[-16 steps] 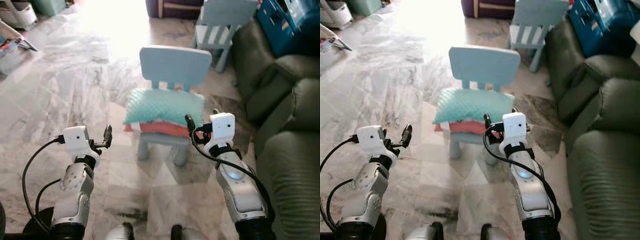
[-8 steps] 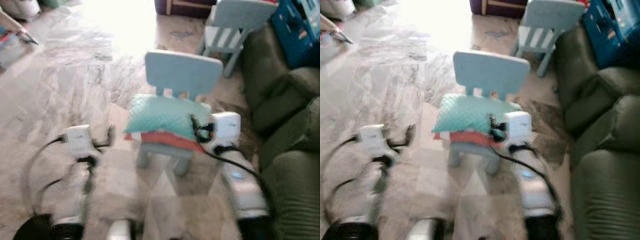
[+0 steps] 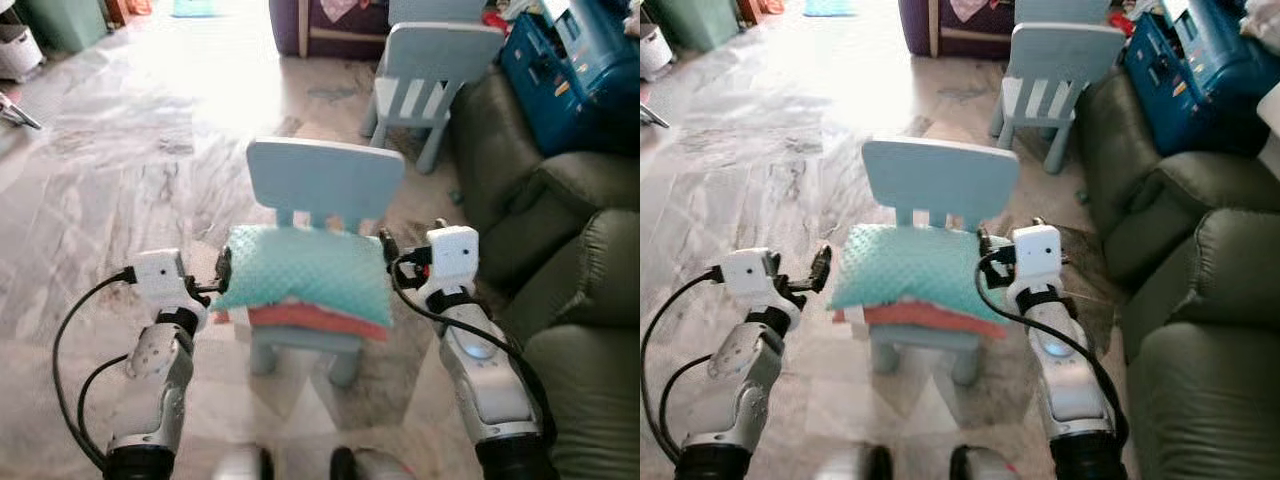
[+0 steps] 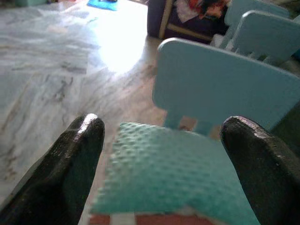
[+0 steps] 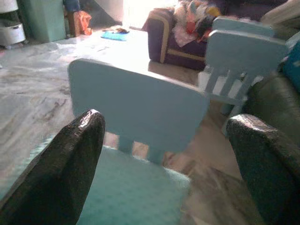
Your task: Move the pillow to the sofa
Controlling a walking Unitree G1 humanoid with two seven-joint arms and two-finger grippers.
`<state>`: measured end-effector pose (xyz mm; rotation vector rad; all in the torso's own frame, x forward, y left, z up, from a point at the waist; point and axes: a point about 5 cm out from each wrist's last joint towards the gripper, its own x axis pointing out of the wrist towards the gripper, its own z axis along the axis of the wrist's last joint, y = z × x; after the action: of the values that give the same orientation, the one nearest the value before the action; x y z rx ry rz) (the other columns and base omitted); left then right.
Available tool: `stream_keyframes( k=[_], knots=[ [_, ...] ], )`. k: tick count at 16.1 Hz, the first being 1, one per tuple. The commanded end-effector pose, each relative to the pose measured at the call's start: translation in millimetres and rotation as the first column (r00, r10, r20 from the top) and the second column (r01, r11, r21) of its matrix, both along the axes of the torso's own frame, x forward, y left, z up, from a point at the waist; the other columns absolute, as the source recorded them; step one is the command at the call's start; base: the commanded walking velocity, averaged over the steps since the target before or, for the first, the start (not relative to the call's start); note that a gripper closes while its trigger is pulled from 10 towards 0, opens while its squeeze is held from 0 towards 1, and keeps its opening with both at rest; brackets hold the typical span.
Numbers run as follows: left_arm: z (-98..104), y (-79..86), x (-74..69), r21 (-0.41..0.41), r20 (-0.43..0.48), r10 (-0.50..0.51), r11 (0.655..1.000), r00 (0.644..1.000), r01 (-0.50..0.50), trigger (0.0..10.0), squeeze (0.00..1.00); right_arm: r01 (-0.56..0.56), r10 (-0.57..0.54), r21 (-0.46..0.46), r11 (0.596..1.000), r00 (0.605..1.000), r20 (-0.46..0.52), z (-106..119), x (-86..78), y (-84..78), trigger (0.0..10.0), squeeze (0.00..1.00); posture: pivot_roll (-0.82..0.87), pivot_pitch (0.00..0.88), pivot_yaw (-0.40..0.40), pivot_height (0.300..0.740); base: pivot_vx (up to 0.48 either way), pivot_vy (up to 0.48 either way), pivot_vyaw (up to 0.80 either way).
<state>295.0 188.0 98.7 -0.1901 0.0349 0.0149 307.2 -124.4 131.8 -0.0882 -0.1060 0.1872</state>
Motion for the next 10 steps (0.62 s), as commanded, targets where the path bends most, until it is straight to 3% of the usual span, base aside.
stream_keyframes(
  k=[1,8,10],
  knots=[
    [-3.6,3.9,-2.5,0.008,-0.019,0.006,1.0,1.0,-0.006,10.0,0.0,-0.009,0.009,-0.003,1.0,1.0,0.001,0.5,-0.5,2.8,10.0,0.0,-0.04,0.214,-0.028,0.74,0.431,0.0,0.0],
    [-3.7,1.6,-2.0,0.011,-0.023,0.003,1.0,1.0,-0.002,10.0,0.0,-0.006,0.006,-0.003,1.0,1.0,-0.002,-0.6,-0.9,2.8,10.0,0.0,-0.03,0.215,-0.027,0.74,0.418,0.0,0.0],
    [-5.6,2.1,-1.1,0.013,-0.035,0.024,1.0,0.999,-0.023,10.0,0.0,-0.007,0.007,-0.003,1.0,1.0,-0.002,-0.7,-0.9,2.9,10.0,0.0,-0.04,0.215,-0.026,0.74,0.0,0.0,0.0]
  ],
)
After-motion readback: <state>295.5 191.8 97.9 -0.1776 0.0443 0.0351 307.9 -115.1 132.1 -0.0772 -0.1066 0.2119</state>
